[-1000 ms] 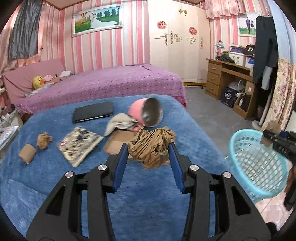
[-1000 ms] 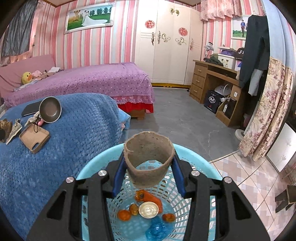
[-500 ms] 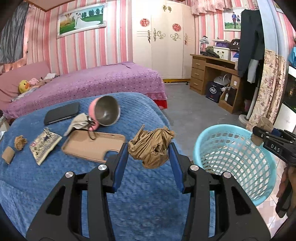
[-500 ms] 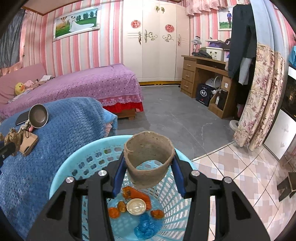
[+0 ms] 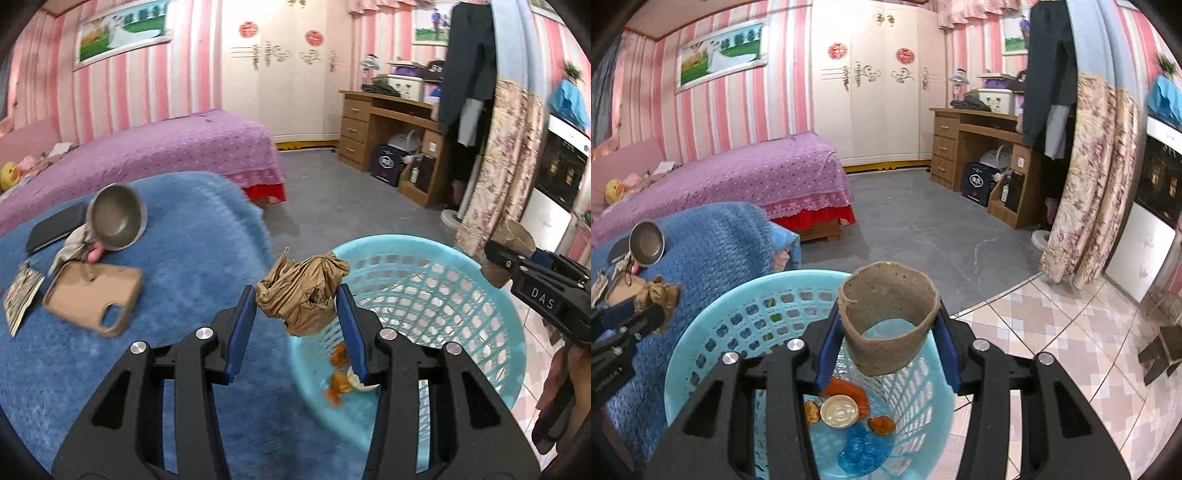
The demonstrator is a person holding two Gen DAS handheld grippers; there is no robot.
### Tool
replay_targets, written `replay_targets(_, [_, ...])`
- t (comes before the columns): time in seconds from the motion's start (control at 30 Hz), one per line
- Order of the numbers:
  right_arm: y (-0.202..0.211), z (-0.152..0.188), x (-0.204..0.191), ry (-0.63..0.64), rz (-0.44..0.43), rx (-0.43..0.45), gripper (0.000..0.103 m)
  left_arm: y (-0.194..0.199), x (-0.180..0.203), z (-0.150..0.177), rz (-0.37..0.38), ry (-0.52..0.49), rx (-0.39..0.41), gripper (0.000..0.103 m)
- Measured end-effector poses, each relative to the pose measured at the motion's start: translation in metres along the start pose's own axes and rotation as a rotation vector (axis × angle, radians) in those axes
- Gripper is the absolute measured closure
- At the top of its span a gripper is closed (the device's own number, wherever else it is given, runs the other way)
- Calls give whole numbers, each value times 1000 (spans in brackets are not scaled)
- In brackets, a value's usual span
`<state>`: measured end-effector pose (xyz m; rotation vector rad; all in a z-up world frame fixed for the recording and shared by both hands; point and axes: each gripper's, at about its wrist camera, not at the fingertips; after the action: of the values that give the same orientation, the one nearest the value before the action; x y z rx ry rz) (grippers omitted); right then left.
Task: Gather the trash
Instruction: 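Carry the crumpled paper and paper cup over the blue basket, then open both tools to drop the paper and cup into the basket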
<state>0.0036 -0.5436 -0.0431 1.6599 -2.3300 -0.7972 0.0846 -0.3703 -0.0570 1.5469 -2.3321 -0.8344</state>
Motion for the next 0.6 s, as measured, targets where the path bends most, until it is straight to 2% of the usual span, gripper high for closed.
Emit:
replay_targets(0.23, [1,3,20,-46,12,6,57,-10,29,-1,64,-24,-39,57])
replay_targets(0.33, [1,4,20,-46,5,6,57,-5,31,-4,77,-27,-26,33])
replay_targets(0.37, [1,3,21,-45,3,6,57,-3,29,-5,67,-28,-13,21])
replay_targets(0.4, [1,4,21,-43,3,6,57,1,26,-5,51,-30,7,17])
replay_targets(0.53, [0,4,19,-34,-3,5,57,6,4,-9,12,-27,27,14])
replay_targets(0.6, [0,4,17,-25,-9,3,57,8,-9,-12,-11,-10,38,9])
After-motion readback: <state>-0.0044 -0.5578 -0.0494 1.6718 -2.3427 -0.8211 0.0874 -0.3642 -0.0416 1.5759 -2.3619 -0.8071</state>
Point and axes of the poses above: each gripper's, at about its wrist camera, not at the fingertips, and y roughly against the way its jaws point, x to its right, z to its underside, and after that the axes turned 14 degrees about -z, right-handed
